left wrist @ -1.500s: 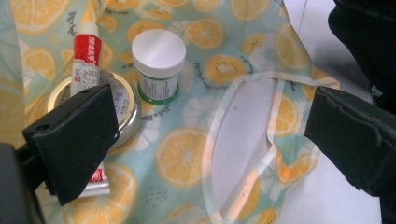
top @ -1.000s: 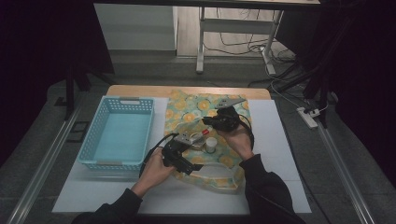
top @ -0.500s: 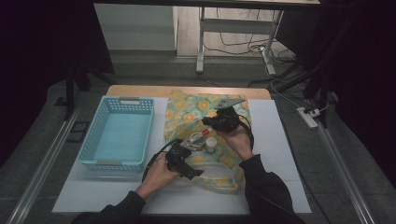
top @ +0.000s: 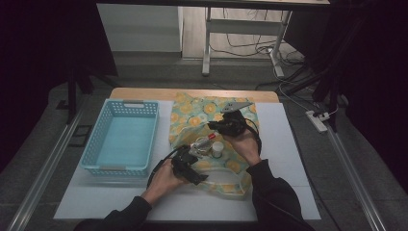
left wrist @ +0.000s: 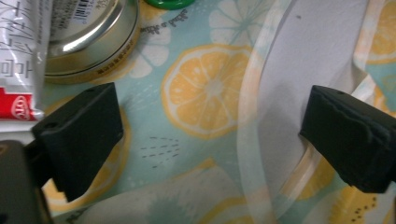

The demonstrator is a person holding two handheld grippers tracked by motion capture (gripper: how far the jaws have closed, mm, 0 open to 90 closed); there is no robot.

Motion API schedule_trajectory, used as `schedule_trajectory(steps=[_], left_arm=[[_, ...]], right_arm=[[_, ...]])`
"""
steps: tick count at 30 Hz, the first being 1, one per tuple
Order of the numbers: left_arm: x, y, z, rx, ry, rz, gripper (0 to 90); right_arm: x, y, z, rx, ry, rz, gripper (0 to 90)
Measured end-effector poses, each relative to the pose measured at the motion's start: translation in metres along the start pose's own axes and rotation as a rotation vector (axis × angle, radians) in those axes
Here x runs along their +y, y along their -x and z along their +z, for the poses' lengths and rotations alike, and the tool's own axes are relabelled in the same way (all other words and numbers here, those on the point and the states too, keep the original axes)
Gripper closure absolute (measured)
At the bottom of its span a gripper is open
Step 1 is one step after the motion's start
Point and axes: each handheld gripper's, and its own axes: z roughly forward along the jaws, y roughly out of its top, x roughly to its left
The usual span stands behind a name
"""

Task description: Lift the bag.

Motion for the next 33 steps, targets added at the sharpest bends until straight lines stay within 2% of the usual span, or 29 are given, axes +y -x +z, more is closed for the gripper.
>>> schedule_trajectory(steps=[3,6,12,20,26,29,31,33], left_arm=[[0.0,0.0,-0.002,-0.008,0.0,0.013,13.0],[0.001,0.002,-0.006,-0.021,-0.005,0.027,28.3],[0.004,-0.001,-0.01,-0.017,-0.023,0.0,54.5],[0.005,-0.005,-0.01,-0.019,-0.03,-0.038,81.7],[0.008,-0.006,-0.01,-0.022,-0.033,-0.123,88.7],[0.01,-0.005,-0.011,-0.012,-0.041,-0.13,88.9],[0.011,-0.005,-0.013,-0.018,-0.024,-0.13,88.9],[0.012,-0.008,-0.016,-0.042,-0.003,-0.151,88.9]], right_arm=[[0.0,0.0,0.0,0.0,0.0,0.0,89.9],[0.0,0.0,-0.001,-0.001,0.0,0.0,89.9],[0.0,0.001,-0.002,-0.002,-0.002,0.005,89.9],[0.0,0.002,-0.001,0.006,-0.006,0.011,90.0],[-0.001,0.003,-0.001,0.014,-0.015,0.01,90.0],[-0.001,0.004,-0.002,0.018,-0.019,0.015,90.0],[-0.001,0.004,-0.002,0.021,-0.019,0.017,90.0],[0.0,0.005,-0.003,0.023,-0.018,0.021,90.0]])
